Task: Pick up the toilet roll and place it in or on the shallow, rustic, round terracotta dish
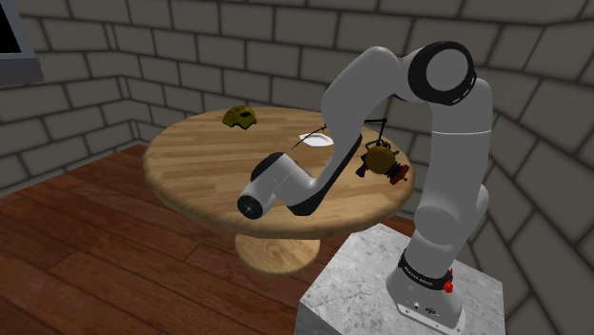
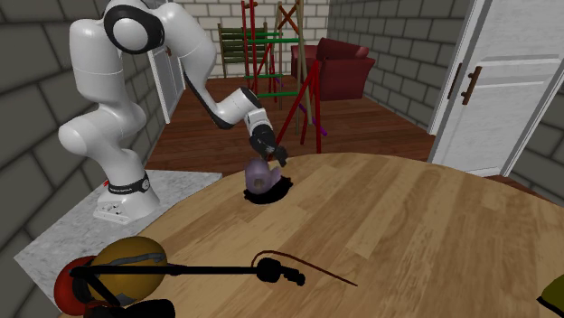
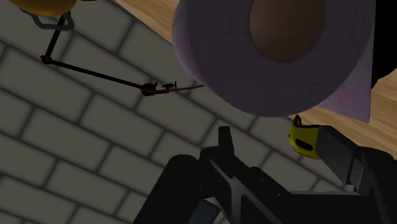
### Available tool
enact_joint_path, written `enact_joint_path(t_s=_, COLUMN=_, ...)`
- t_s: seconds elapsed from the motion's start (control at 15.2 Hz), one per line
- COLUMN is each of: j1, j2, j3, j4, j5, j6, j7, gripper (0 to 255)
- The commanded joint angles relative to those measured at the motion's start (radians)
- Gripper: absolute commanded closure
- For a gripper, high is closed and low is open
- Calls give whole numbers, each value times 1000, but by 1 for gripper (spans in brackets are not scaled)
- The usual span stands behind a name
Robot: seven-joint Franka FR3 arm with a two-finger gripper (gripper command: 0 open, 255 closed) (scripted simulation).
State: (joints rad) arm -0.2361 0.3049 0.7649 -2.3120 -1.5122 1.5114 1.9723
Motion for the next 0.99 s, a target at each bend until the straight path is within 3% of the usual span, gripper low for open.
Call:
enact_joint_path(t_s=0.0, j1=0, j2=0, j3=0, j4=0, j5=0, j6=0, j7=0, gripper=0)
enact_joint_path(t_s=0.2, j1=0, j2=0, j3=0, j4=0, j5=0, j6=0, j7=0, gripper=0)
enact_joint_path(t_s=0.46, j1=67, j2=6, j3=51, j4=25, j5=83, j6=-79, j7=2, gripper=0)
enact_joint_path(t_s=0.92, j1=67, j2=6, j3=51, j4=25, j5=83, j6=-79, j7=2, gripper=0)
